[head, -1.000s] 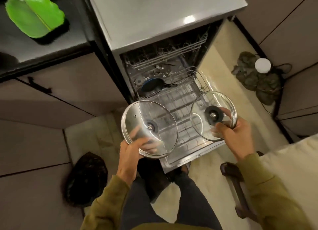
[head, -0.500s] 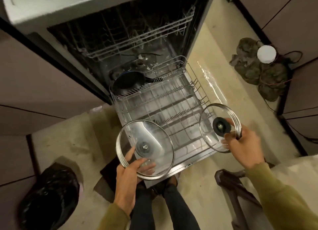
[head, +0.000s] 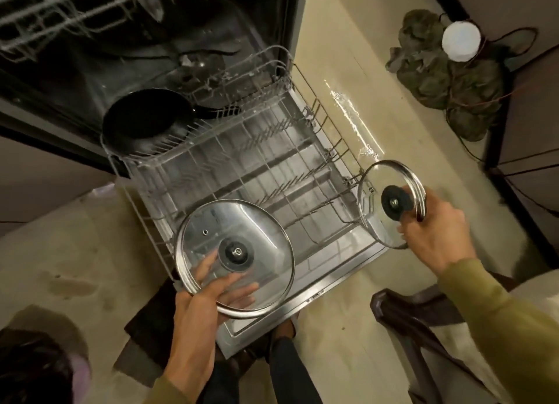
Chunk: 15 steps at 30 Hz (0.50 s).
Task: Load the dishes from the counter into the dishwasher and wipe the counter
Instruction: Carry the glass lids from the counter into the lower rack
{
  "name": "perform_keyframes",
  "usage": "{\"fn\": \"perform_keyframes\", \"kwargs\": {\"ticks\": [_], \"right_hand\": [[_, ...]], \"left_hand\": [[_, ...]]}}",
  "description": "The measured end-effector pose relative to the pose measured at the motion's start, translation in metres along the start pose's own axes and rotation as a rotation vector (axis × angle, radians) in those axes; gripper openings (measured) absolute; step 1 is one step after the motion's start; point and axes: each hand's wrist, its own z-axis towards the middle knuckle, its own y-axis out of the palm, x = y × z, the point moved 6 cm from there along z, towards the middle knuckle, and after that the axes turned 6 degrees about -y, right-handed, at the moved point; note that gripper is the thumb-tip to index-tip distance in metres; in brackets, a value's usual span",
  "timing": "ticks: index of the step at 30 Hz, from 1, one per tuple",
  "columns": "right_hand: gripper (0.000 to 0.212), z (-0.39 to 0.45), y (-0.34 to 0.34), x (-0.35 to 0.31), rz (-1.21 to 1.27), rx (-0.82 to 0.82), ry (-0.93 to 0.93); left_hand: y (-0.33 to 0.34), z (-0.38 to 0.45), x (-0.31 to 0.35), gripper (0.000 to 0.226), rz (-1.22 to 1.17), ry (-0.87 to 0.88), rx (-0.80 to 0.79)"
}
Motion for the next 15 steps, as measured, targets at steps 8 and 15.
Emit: {"fn": "perform_keyframes", "kwargs": {"ticks": [8,15], "right_hand": [[0.033,0.065,0.017,0.009,-0.166,-0.028,-0.096],[0.025,0.098,0.050,0.013,-0.299,-0.090,-0.182]], "left_hand": [[0.017,0.033,-0.010,0.072,0.030,-0.009,-0.004],[0.020,0.046,-0.010,0.078,0.041,-0.020,-0.006]]}}
